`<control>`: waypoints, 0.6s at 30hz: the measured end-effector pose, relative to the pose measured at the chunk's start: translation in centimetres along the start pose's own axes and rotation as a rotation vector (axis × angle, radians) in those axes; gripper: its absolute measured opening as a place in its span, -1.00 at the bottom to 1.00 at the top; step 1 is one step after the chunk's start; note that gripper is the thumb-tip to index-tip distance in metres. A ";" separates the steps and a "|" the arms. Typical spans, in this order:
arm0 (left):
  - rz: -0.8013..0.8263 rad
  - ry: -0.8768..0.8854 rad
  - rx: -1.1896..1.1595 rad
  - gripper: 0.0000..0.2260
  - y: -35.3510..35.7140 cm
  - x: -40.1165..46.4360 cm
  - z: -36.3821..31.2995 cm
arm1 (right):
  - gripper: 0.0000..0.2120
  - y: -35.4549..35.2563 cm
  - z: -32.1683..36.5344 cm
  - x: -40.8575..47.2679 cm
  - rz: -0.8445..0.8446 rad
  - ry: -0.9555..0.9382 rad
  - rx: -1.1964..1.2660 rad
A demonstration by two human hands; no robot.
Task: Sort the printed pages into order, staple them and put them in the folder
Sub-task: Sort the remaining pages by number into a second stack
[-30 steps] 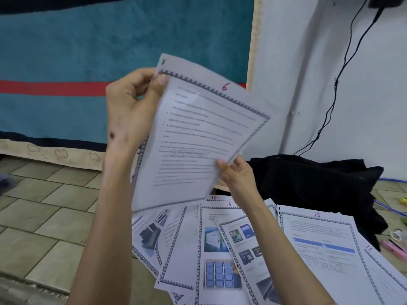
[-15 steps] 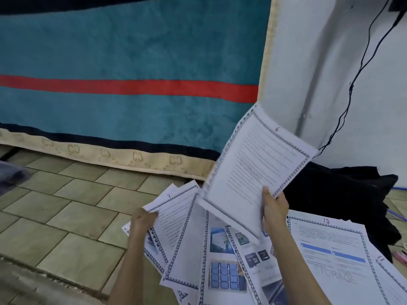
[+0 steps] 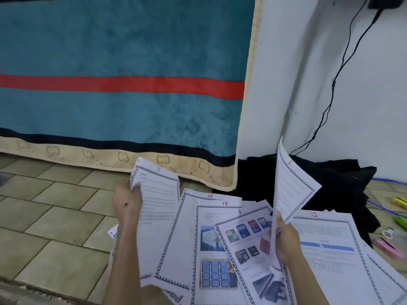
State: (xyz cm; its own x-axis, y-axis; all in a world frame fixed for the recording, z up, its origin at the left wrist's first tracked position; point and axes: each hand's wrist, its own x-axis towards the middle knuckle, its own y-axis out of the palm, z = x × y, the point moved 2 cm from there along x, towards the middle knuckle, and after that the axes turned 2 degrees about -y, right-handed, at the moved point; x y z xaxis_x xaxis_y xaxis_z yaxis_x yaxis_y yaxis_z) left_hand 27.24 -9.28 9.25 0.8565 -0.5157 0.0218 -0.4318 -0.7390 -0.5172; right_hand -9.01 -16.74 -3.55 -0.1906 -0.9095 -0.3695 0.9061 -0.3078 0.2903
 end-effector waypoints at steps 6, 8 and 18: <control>0.089 0.445 0.117 -0.86 -6.2 -2.8 -9.9 | -0.35 -0.1 0.3 -0.2 0.122 -0.011 0.151; 0.166 0.502 0.057 -0.88 -7.1 -4.0 -12.0 | -0.23 -0.2 0.1 0.0 0.152 -0.015 0.152; 0.546 0.429 -0.145 -0.86 -0.8 -4.1 -11.7 | -0.43 0.1 1.0 -0.8 0.316 0.079 0.200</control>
State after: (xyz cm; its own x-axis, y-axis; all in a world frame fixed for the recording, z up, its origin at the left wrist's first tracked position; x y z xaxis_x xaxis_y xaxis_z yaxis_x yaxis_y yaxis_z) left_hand 20.76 -11.64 19.61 0.3330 -0.9321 0.1425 -0.8264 -0.3613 -0.4320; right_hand -9.14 -16.31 -2.32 0.1232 -0.9464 -0.2985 0.8222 -0.0711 0.5647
